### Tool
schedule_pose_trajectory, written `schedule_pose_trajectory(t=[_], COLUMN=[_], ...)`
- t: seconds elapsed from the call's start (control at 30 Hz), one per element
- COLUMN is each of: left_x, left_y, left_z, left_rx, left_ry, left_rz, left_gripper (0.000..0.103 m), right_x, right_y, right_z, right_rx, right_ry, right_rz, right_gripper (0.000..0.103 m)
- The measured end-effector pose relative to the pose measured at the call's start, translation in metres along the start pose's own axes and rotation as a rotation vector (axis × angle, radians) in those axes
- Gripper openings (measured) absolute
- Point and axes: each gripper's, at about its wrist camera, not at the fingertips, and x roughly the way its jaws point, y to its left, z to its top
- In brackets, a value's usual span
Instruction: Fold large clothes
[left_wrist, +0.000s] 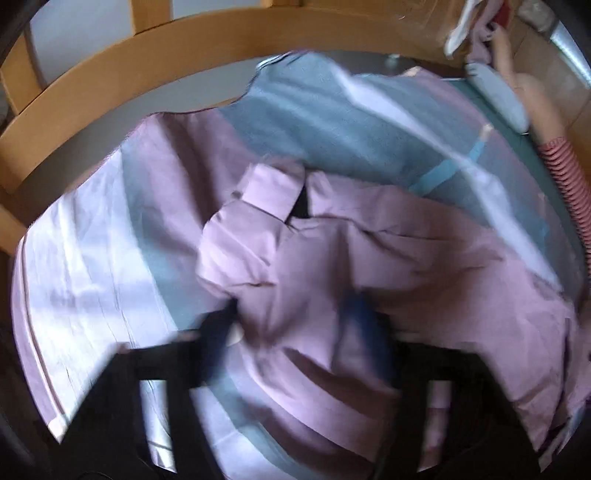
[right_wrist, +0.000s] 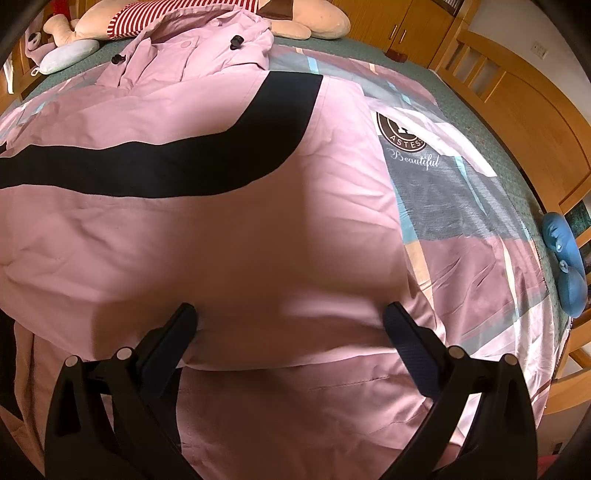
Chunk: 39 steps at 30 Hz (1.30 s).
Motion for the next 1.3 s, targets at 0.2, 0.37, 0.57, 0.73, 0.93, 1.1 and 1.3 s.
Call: schedule_pose_trajectory(t=[0.2,0.37,0.57,0.73,0.93,1.1,1.3], left_x=[-0.013,-0.084,-0.192,-0.243,-0.234,-0.217,-0.167], left_y=[0.003,-0.019,-0.118,-0.207,-0.229,-0.216,-0.221], left_z=[0.002,-0.008,-0.092,-0.21,-0.271,-0.221,-0.2], left_rx=[-0.015,0.026,0.342,0.77,0.914,0.788,0.725], left_ry=[-0.029,-0.174,-0.208,-0.057,0.061,-0.083,-0.118], left_rz=[-0.101,-0.226,-0.811,-1.133,-1.098,-0.863,-0.501], left_gripper=[0.02,0.019,0.02,0.026,0.093,0.101,0.101], right_x=[0.0,-0.001,-0.004,-0.01,-0.048,-0.049,-0.026], right_y=[0.0,0.001,-0.002,-0.009,-0.061,-0.098,-0.067], right_z=[0.0,0.0,0.003,0.004,0.008,0.0,-0.008], right_rx=[0.001,0.0,0.018,0.066,0.345,0.553,0.493], right_ry=[0.0,0.001,0.006,-0.005,-0.119,-0.103,0.127], right_rz=[0.001,-0.003,0.002,0.042,0.293,0.522,0.71], right_gripper=[0.102,0.102,0.102,0.102,0.102,0.102,0.101])
